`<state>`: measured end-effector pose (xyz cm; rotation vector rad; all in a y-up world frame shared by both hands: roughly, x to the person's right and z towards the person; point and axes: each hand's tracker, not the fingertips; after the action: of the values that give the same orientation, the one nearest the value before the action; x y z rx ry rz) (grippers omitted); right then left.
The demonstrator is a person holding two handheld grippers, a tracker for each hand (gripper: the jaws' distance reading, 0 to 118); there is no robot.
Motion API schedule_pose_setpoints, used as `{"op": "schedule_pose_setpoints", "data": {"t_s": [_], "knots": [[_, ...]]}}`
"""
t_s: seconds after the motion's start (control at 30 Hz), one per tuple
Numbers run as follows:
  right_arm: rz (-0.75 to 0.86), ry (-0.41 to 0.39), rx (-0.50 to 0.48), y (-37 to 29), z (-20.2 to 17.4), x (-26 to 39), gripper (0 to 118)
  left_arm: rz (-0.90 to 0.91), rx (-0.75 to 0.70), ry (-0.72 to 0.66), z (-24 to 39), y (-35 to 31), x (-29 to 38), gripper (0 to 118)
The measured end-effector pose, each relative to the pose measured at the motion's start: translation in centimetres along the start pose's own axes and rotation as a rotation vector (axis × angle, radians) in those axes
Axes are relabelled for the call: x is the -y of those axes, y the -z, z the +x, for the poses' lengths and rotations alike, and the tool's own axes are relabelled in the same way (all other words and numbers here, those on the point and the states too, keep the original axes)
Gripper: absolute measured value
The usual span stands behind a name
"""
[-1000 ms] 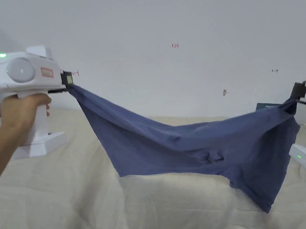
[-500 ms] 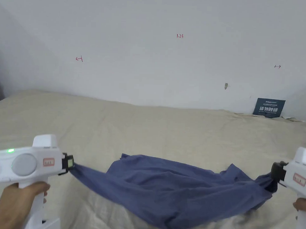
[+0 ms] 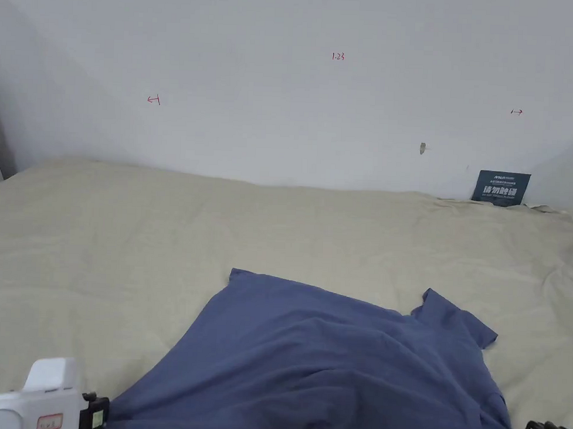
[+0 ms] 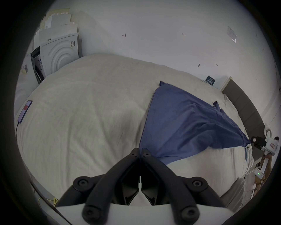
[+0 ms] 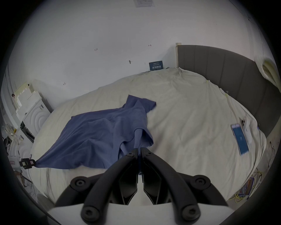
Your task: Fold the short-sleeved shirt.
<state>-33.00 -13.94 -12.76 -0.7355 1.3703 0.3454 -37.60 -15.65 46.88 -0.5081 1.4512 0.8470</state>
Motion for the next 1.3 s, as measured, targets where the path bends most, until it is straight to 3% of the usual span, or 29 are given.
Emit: {"op": "schedule_pose_setpoints", "data": {"t_s": [0.3, 0.8, 1.03, 1.07, 1.1, 1.2, 1.23, 1.3], "knots": [[-0.081, -0.013, 0.012, -3.8, 0.7, 4.8, 1, -0.068, -0.029, -0.002, -2.4, -3.6, 4.6, 0], [-0.272, -0.011, 0.083, 4.3, 2.1, 9.9, 2, -0.158, -0.033, 0.008, 2.8, 3.1, 7.5, 0], [-0.268, 0.012, 0.084, 3.7, 2.0, 9.9, 4, -0.212, -0.024, 0.026, 3.9, 3.9, 8.0, 3], [-0.264, 0.000, 0.089, 3.5, 1.9, 9.6, 9, -0.211, -0.023, 0.024, 4.1, 3.7, 7.8, 11], [-0.252, -0.019, 0.097, 3.3, 1.7, 9.3, 24, -0.202, -0.011, 0.019, 4.2, 3.3, 7.6, 30], [-0.198, -0.073, 0.114, 2.4, 1.0, 8.1, 89, -0.183, -0.001, 0.016, 5.0, 2.9, 6.8, 102], [-0.160, -0.087, 0.116, 1.9, 0.8, 7.6, 98, -0.167, 0.000, 0.027, 5.3, 2.7, 6.5, 113], [-0.099, -0.108, 0.115, 0.7, 0.0, 6.5, 101, -0.120, 0.010, 0.060, 6.0, 1.9, 5.8, 115]]}}
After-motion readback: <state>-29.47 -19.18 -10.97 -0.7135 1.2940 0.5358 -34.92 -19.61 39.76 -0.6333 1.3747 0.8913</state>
